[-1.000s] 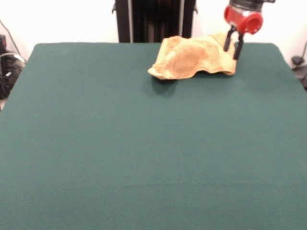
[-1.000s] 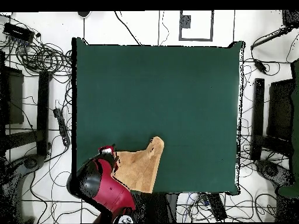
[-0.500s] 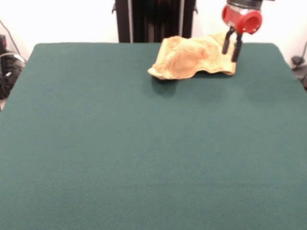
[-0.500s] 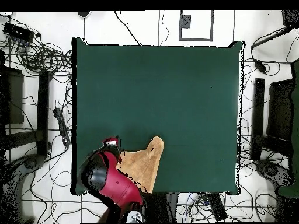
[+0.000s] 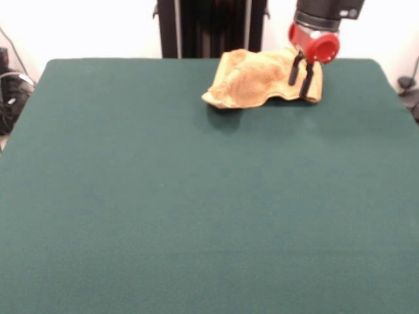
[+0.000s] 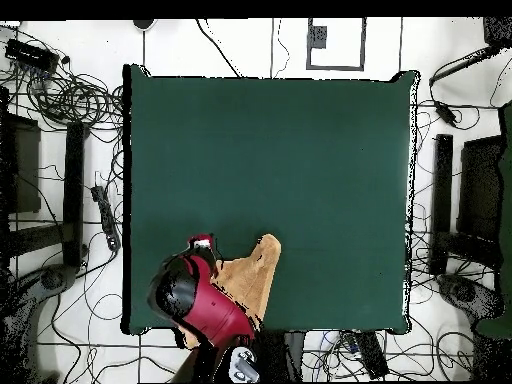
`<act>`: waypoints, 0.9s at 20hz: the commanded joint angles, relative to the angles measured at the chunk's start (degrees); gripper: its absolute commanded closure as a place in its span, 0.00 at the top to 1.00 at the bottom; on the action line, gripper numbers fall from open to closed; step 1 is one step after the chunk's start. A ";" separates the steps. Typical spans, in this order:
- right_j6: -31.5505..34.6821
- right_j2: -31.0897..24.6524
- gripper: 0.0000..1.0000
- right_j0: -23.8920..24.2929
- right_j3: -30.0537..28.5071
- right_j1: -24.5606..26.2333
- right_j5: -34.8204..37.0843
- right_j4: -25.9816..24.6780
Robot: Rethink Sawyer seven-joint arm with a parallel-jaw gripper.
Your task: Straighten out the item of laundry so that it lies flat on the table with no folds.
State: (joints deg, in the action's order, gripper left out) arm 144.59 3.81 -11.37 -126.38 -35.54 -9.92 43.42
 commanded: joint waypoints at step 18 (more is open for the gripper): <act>12.64 -9.45 1.00 2.39 7.23 11.07 -4.15 -3.80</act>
State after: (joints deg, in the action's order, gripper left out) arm 144.59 3.22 -10.86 -124.55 -32.34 -10.39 41.01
